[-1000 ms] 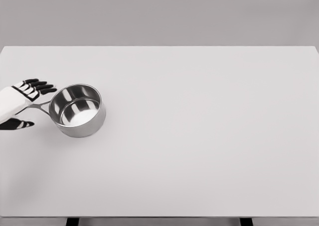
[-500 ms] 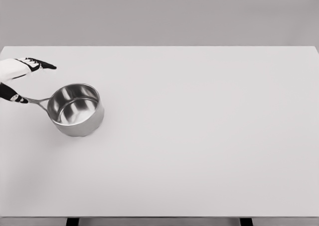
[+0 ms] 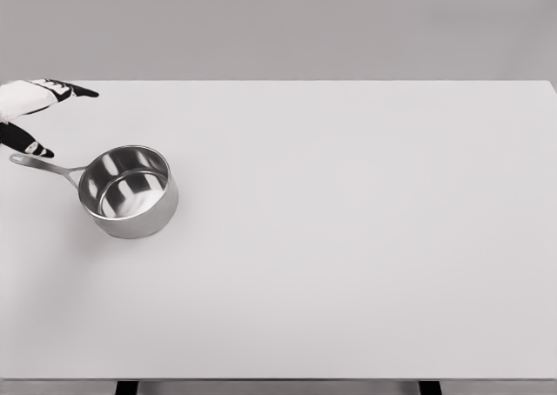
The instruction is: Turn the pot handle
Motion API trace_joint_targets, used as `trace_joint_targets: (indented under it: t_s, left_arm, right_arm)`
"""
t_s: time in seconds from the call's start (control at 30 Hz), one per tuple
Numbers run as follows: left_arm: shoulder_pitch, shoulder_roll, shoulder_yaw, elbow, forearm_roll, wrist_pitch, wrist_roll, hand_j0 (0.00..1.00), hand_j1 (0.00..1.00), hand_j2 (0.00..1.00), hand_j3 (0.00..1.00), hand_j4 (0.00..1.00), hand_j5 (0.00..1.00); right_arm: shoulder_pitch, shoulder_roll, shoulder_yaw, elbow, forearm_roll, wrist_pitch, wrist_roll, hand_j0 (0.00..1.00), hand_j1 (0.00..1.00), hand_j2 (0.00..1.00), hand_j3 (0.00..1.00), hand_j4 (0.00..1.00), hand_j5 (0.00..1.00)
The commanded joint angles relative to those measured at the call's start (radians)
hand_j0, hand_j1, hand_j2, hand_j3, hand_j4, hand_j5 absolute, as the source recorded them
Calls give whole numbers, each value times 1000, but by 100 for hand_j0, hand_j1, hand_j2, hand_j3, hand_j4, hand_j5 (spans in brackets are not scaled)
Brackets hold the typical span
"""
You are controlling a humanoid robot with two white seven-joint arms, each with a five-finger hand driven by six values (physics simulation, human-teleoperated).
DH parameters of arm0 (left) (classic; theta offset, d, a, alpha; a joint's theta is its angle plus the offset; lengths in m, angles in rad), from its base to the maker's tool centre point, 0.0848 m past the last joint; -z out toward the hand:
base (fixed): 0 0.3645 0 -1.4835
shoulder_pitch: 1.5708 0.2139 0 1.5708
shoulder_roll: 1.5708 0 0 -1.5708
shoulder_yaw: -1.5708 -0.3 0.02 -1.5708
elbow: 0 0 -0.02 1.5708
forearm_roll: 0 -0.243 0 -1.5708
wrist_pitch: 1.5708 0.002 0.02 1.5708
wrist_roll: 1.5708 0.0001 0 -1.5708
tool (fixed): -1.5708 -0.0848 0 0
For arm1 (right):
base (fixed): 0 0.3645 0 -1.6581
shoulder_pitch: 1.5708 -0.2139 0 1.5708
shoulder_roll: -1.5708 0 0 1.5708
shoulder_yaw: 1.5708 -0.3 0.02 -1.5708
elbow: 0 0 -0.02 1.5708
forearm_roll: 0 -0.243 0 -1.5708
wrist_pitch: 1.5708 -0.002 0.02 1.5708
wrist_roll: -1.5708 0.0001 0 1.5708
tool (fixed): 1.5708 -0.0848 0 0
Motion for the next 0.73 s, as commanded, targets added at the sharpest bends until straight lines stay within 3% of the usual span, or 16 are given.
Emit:
trace_joint_targets:
  t_s: [0.0,0.13,0.4,0.7]
  left_arm:
    - [0,-44,32,54,-43,1,5,100,100,100,100,100,100]
    - [21,-46,38,70,-100,1,16,100,100,100,100,100,100]
    - [46,3,41,57,-97,1,19,100,100,100,100,100,100]
    - [44,-61,133,67,-103,1,15,100,100,100,100,100,100]
  right_arm:
    - [0,0,0,0,0,0,0,100,100,100,100,100,100]
    - [0,0,0,0,0,0,0,100,100,100,100,100,100]
    - [0,0,0,0,0,0,0,100,100,100,100,100,100]
    - [0,0,0,0,0,0,0,100,100,100,100,100,100]
